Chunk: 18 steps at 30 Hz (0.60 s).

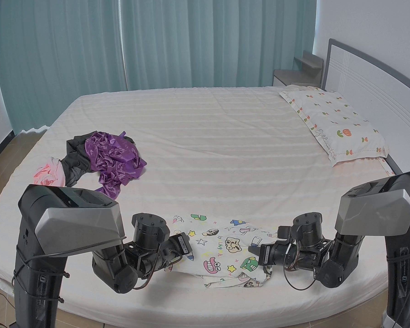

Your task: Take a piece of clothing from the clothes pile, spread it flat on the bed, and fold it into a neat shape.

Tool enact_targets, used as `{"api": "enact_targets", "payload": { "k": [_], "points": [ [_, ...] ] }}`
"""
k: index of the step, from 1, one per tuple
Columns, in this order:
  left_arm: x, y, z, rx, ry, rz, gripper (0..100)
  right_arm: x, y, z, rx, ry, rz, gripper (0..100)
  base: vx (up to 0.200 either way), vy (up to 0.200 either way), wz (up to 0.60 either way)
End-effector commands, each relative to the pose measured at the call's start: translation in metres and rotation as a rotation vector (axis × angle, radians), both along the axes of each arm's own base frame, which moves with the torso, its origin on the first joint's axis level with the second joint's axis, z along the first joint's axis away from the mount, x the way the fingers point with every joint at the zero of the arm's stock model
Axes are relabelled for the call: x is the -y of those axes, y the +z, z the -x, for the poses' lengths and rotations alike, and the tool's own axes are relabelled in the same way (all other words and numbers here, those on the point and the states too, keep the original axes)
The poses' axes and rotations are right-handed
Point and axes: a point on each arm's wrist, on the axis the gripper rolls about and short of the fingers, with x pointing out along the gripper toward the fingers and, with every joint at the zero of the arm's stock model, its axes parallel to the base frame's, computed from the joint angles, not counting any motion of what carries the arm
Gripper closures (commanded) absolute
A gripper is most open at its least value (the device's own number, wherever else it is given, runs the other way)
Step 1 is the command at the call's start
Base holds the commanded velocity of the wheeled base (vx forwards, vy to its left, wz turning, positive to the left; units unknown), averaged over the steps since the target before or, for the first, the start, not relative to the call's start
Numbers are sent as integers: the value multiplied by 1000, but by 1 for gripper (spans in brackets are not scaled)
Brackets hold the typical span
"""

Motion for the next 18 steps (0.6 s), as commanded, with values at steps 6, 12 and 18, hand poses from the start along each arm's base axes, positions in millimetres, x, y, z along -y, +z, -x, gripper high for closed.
{"api": "enact_targets", "payload": {
  "k": [6, 12, 18],
  "points": [
    [0, 1, 0, 2, 0, 1, 100, 1, 2, 1, 4, 0, -1, 100, 0, -200, 0],
    [0, 1, 0, 2, 0, 1, 100, 2, 1, 1, 1, -3, 0, 100, 0, -200, 0],
    [0, 0, 0, 2, 0, 1, 100, 2, 1, 1, 0, -5, 1, 100, 0, -200, 0]
  ]
}}
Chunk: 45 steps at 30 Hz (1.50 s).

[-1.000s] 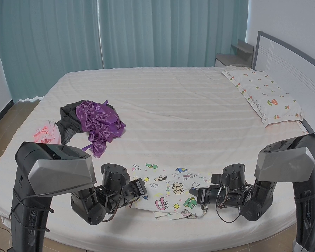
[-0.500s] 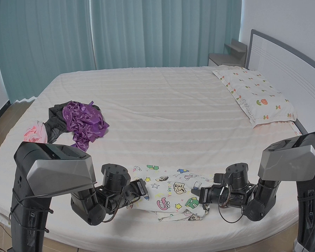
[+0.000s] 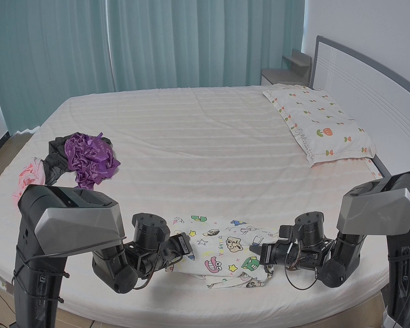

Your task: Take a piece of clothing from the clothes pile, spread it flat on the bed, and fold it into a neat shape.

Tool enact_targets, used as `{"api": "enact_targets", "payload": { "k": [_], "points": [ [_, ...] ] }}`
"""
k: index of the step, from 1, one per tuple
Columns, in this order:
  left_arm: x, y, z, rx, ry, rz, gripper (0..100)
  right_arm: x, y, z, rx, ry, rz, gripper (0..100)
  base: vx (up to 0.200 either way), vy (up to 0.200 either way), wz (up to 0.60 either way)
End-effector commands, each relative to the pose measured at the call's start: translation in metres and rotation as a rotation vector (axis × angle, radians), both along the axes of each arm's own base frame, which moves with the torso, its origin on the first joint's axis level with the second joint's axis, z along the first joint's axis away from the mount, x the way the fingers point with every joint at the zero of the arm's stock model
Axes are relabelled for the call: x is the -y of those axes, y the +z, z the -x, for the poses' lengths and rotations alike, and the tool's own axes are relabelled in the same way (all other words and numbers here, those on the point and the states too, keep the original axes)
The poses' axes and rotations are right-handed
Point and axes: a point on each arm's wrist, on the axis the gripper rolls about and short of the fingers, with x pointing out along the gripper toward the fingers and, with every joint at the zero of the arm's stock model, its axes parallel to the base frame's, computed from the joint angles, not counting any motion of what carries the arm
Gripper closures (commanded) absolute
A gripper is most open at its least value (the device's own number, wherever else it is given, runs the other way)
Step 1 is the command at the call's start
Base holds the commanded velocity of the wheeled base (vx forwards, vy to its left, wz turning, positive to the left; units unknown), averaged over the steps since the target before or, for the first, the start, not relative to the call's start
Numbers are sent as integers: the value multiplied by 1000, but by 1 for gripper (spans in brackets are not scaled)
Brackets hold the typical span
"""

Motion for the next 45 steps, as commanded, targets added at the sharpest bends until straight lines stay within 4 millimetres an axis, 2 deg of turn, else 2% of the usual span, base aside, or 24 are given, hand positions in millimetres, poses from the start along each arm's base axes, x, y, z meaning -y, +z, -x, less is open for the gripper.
{"api": "enact_targets", "payload": {
  "k": [1, 20, 21, 22, 28, 32, 35, 39, 45],
  "points": [
    [0, -1, 0, -2, 0, -1, 100, 0, -1, 0, -3, 0, 2, 100, 0, -200, 0],
    [-3, -5, -1, -11, 11, -9, 100, -2, -11, -2, -10, -4, 18, 100, 0, -11, 0],
    [-3, -5, -1, -11, 13, -10, 100, -2, -11, -2, -10, -4, 18, 0, 0, 0, 0],
    [-4, -5, -1, -12, 13, -11, 0, -1, -11, -2, -12, -5, 21, 0, 0, 0, 0],
    [-12, -7, -2, -21, 38, -23, 0, 9, -13, 4, -54, -15, 56, 0, 0, 0, 0],
    [-23, -6, -8, -21, 75, -16, 0, 17, -11, 14, -133, 33, 162, 0, 0, 0, 0],
    [-28, -5, -10, -25, 84, -5, 0, 19, -8, 18, -142, 65, 179, 0, 0, 0, 0],
    [-32, 0, -9, -44, 92, 74, 0, 21, -9, 24, -152, 98, 190, 0, 0, 0, 0],
    [-63, 9, 20, -42, -140, 166, 0, 25, -3, 23, -134, 97, 180, 0, 0, 0, 0]
  ]
}}
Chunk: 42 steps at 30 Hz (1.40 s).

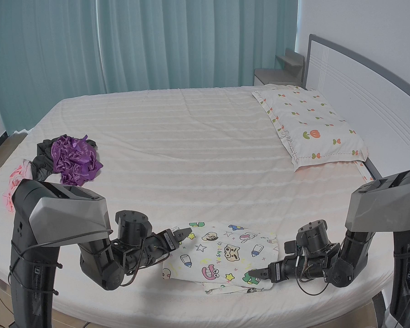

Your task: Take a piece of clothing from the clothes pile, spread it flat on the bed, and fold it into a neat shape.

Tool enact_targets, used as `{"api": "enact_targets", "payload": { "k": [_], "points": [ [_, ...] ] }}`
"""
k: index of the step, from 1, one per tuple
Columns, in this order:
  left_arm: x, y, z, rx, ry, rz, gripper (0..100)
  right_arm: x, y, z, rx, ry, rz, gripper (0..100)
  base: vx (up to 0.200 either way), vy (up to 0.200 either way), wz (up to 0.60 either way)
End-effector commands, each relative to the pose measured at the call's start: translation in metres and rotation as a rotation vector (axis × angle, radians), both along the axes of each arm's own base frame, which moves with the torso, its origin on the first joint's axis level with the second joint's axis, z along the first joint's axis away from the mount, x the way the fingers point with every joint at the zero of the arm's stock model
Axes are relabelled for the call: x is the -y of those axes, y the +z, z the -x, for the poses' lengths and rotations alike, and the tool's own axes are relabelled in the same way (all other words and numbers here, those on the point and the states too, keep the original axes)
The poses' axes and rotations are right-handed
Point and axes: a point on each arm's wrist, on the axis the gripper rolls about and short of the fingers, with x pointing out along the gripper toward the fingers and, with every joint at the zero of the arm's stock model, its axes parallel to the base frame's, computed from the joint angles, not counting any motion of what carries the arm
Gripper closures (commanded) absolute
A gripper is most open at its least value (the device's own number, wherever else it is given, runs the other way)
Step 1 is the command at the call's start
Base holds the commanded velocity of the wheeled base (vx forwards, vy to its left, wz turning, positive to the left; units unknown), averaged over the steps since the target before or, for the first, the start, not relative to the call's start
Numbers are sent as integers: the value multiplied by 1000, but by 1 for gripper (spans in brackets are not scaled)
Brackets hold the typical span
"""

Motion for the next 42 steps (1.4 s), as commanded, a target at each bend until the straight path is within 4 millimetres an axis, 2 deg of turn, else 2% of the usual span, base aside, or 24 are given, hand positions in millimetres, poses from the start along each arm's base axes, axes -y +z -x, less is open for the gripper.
{"api": "enact_targets", "payload": {
  "k": [1, 7, 11, 18, 25, 37, 38, 42],
  "points": [
    [-30, 6, 24, 16, -143, 33, 0, 5, 12, 1, 20, 4, -21, 0, 0, 0, 0],
    [-52, 0, 33, 17, -254, 0, 0, 5, 12, 11, -4, 67, -37, 0, 0, 0, 0],
    [-56, -2, 37, 18, -291, -17, 0, 5, 9, 11, -8, 74, -30, 0, 0, 0, 0],
    [-52, -28, 41, 62, -397, -155, 0, 5, 9, 12, -7, 80, -27, 0, 0, 0, 0],
    [-46, -44, 45, 116, -507, -261, 0, 4, 9, 12, -8, 82, -26, 0, 0, 0, 0],
    [-34, -45, 46, 128, -532, -241, 0, 5, 8, 13, -10, 87, -20, 0, 0, 0, 0],
    [-34, -45, 46, 128, -532, -241, 100, 5, 8, 13, -10, 87, -20, 0, 0, 0, 0],
    [-35, -43, 50, 125, -532, -242, 100, 5, 8, 14, -10, 87, -20, 0, 0, 0, 0]
  ]
}}
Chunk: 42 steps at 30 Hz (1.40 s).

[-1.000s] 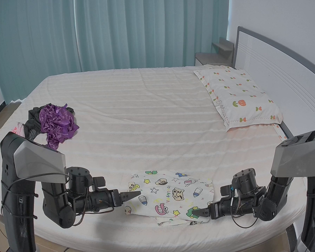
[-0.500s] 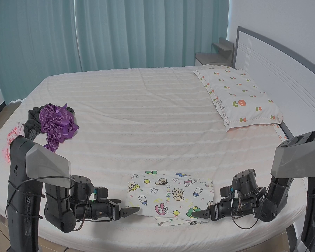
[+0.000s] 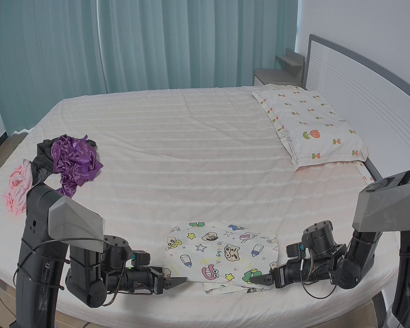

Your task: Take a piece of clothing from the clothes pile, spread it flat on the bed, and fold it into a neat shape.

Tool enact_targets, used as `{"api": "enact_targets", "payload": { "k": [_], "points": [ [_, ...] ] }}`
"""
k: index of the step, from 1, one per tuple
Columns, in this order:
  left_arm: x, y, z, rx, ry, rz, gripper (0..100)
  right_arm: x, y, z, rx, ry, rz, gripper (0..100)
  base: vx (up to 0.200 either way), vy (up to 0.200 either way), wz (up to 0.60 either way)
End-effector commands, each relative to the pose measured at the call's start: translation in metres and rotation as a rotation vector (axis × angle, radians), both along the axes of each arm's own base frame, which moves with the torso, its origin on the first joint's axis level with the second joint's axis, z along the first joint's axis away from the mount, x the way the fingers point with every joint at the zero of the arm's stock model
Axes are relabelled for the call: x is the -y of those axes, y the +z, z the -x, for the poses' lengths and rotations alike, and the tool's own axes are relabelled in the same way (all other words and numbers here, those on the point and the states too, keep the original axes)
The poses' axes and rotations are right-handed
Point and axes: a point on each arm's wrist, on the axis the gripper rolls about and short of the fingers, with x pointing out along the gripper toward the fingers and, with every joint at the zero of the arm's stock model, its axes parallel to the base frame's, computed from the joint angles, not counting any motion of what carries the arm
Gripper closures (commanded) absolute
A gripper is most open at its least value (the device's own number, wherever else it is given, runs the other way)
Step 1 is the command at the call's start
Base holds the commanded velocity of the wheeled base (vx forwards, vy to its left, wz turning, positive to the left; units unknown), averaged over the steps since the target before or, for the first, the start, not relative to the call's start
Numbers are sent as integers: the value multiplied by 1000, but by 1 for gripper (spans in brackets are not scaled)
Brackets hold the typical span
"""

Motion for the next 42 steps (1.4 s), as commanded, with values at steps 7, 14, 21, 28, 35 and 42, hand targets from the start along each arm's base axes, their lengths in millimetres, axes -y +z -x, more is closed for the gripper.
{"api": "enact_targets", "payload": {
  "k": [7, 14, 21, 28, 35, 42],
  "points": [
    [-4, 3, 14, -13, 1, 2, 100, 0, 1, 0, 2, 0, -1, 0, 0, 0, 0],
    [0, 12, 18, -75, 33, 64, 100, 1, 3, 0, 8, -1, -4, 0, 0, 0, 0],
    [3, 25, 16, -124, 83, 141, 100, 1, 6, 1, 10, -1, -5, 0, 0, 0, 0],
    [5, 40, 12, -214, 126, 220, 100, 1, 8, 0, 17, -3, -9, 0, 0, 0, 0],
    [6, 48, 11, -299, 113, 229, 100, 1, 7, 0, 14, -3, -8, 0, 0, 0, 0],
    [1, 43, 19, -280, 63, 147, 100, 1, 7, 0, 13, -3, -7, 0, 0, 0, 0]
  ]
}}
